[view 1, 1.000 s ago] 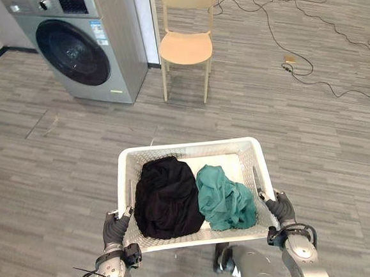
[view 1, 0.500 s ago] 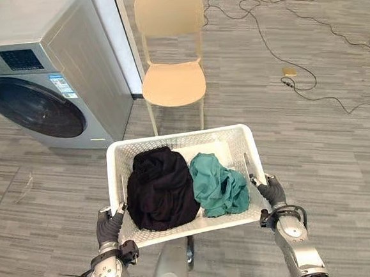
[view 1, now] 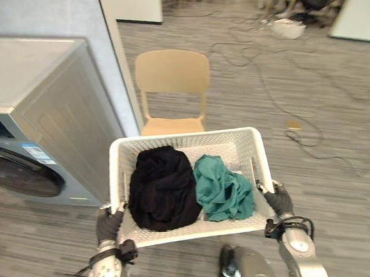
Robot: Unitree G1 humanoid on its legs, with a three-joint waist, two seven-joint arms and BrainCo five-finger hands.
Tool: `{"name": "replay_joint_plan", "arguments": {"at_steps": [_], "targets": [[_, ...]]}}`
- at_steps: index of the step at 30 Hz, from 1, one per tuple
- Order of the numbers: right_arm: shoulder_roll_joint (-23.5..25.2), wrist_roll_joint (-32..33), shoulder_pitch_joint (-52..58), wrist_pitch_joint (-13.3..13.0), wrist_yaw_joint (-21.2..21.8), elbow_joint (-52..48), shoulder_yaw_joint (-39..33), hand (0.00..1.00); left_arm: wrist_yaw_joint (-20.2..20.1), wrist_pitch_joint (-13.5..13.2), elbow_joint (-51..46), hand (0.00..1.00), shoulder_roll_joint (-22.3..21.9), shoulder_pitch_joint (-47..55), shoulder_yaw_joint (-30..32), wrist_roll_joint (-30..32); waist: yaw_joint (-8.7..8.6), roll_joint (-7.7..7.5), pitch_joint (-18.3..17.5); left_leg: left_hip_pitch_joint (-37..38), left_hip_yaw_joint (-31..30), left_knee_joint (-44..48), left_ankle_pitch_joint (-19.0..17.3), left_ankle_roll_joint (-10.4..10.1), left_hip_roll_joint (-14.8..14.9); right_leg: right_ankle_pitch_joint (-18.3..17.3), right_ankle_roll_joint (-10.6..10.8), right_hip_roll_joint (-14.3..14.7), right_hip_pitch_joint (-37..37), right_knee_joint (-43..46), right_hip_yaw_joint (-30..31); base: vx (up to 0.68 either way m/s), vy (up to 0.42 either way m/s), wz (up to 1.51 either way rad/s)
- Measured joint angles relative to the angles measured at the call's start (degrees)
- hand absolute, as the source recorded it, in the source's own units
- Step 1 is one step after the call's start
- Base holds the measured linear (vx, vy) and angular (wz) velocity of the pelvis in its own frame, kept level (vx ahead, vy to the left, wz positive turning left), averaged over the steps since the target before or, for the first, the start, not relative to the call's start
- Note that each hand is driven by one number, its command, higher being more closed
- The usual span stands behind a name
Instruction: Pick up the laundry basket with both hands and put the clothes into the washing machine.
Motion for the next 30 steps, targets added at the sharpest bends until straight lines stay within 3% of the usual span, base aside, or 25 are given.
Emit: {"name": "replay_joint_plan", "arguments": {"at_steps": [1, 2, 3, 5, 6, 7, 8, 9, 10, 11, 12, 16, 17, 18, 21, 30], "targets": [[-0.17, -0.08, -0.98, 0.73, -0.03, -0.02, 0.98, 1.0, 0.13, -0.06, 0.0, 1.0, -0.26, 0.85, 0.74, -0.03, 1.42, 0.38, 0.1, -3.98, 0.77, 6.02, 8.86, 1.49, 1.94, -1.14, -0.23, 1.29, 1.55, -0.61, 1.28, 0.64, -0.083, -0.73], [-0.05, -0.08, -0.8, 0.93, -0.1, 0.02, 0.92, 1.0, 0.14, -0.05, -0.01, 1.0, -0.13, 0.88, 0.65, -0.03, 1.96, 0.48, 0.05, -6.82, 0.59, 9.45, 6.76, 1.43, 2.65, -1.34, -0.13, 1.83, 2.78, -1.44, 1.56, 0.63, -0.093, -0.51], [0.38, -0.08, -1.24, 0.98, -0.29, 0.7, 0.36, 1.0, 0.13, -0.07, -0.03, 1.0, 0.26, 0.65, 0.25, -0.02, 2.04, 0.07, 0.31, -11.32, -0.36, 11.22, 1.65, 1.47, 3.11, -1.36, -0.15, 2.41, 5.71, -4.04, 2.15, 0.63, -0.08, -0.33], [0.31, -0.07, -2.06, 1.11, -0.28, 1.09, 0.15, 1.0, 0.12, -0.11, -0.03, 1.0, 0.28, 0.32, 0.21, -0.04, 2.73, -1.63, 1.2, -15.04, -0.09, 2.62, -4.97, -0.21, 2.25, -1.31, -0.1, 2.28, 12.63, -9.8, 4.56, 0.6, -0.029, -0.34], [0.29, -0.04, -2.1, 1.06, -0.28, 1.08, 0.06, 1.0, 0.12, -0.17, -0.03, 1.0, 0.33, 0.14, 0.12, -0.04, 2.99, -1.92, 1.12, -15.38, 0.24, -2.16, -6.21, -1.04, 1.98, -1.31, -0.09, 2.16, 14.06, -10.93, 5.25, 0.54, 0.077, -0.43], [0.15, 0.04, -2.94, 0.7, -0.26, 1.8, -0.21, 1.0, 0.12, -0.24, 0.01, 1.0, 0.71, -0.42, 0.06, -0.07, 3.11, -2.08, 1.09, -15.48, -0.29, -13.4, -7.13, -2.37, 1.19, -1.34, -0.05, 1.94, 16.4, -12.29, 6.15, 0.48, 0.161, -0.58], [-0.3, 0.13, -4.49, 0.2, -0.26, 4.12, -0.35, 1.0, 0.12, -0.38, 0.59, 1.0, 0.74, -1.34, 0.03, -0.13, 3.22, -2.01, 0.84, -14.77, -2.46, -27.03, -5.94, -3.07, -0.56, -1.87, 0.93, 1.56, 17.37, -12.01, 7.41, 0.57, 0.214, -0.65], [-0.45, 0.09, -5.35, 0.15, -0.26, 4.94, -0.37, 1.0, 0.12, -0.63, 1.14, 1.0, 0.72, -1.68, 0.02, -0.12, 3.33, -1.7, 0.53, -13.71, -3.45, -34.25, -2.63, -3.74, -1.13, -2.58, 2.5, 1.51, 17.61, -11.57, 8.18, 0.44, 0.241, -0.77], [-0.52, -0.03, -6.07, 0.11, -0.25, 5.5, -0.3, 1.0, 0.19, -1.04, 2.0, 1.0, 0.72, -1.94, 0.16, -0.14, 3.59, -1.38, 0.52, -13.33, -4.14, -38.12, 4.62, -4.24, -1.62, -4.42, 5.23, 1.63, 17.98, -10.3, 9.43, 0.35, 0.164, -0.57], [1.08, -0.54, -6.71, 0.34, -0.27, 6.43, -0.23, 1.0, 0.51, -1.14, 4.17, 1.0, 2.51, -3.49, 1.04, -0.13, 3.41, -3.98, 0.02, -13.11, -2.88, -37.2, 4.23, -3.97, -3.37, -5.74, 6.37, -0.93, 17.65, -9.03, 10.52, 0.44, 0.182, -0.26], [1.74, -0.67, -6.6, 0.3, -0.38, 6.36, -0.25, 1.0, 0.99, -0.74, 4.37, 1.0, 3.58, -4.7, 1.14, -0.03, 2.59, -4.61, 0.22, -13.54, -2.88, -36.39, 3.45, -2.71, -4.27, -5.57, 6.82, -2.08, 16.59, -6.78, 10.12, 0.3, 0.112, 0.05], [1.66, -0.64, -10.45, 0.16, -0.75, 6.28, 0.37, 1.0, 2.83, -1.06, 4.44, 1.0, 4.62, -8.37, 2.1, -0.27, 3.43, -4.07, 3.56, -15.25, -2.66, -35.61, 2.79, -1.64, -4.19, -8.42, 7.92, -3.87, 9.37, -1.44, 10.79, 0.11, 0.067, -0.1], [1.65, -0.64, -11.98, 0.08, -1.54, 5.9, 0.98, 1.0, 3.59, -1.4, 4.44, 1.0, 4.97, -9.72, 2.69, -0.52, 3.43, -4.31, 4.57, -16.99, -2.52, -34.74, 2.63, -1.52, -4.25, -6.51, 7.37, -4.43, 7.32, -2.51, 10.27, -0.05, -0.048, 0.08], [1.67, -0.63, -14.33, -0.11, -1.85, 5.37, 1.55, 1.0, 3.85, -1.66, 4.46, 1.0, 5.71, -11.9, 3.88, -1.07, 3.43, -4.68, 6.87, -18.94, -2.21, -33.08, 1.45, -1.58, -4.27, -4.6, 8.16, -4.65, 5.55, -3.07, 10.34, -0.06, -0.078, 0.05], [1.33, -0.58, -18.62, -0.13, -2.59, 4.96, 2.31, 1.0, 4.78, -1.92, 4.47, 1.0, 5.66, -15.01, 5.77, -2.2, 5.09, -4.16, 10.31, -23.72, -1.88, -31.42, 0.07, -2.6, -1.29, -5.24, 8.18, -2.03, 2.31, -5.23, 10.38, -0.14, -0.108, -0.32], [-0.13, 1.34, -26.41, 0.83, -4.0, 7.46, 2.07, 1.0, 4.74, -1.68, 11.02, 1.0, 8.09, -24.97, 7.95, -3.31, 5.15, -5.81, 15.76, -31.46, -2.32, -30.45, 0.74, -3.49, 0.17, -3.61, 7.49, -0.53, -5.03, -5.26, 10.16, -0.05, -0.006, -0.11]]}}
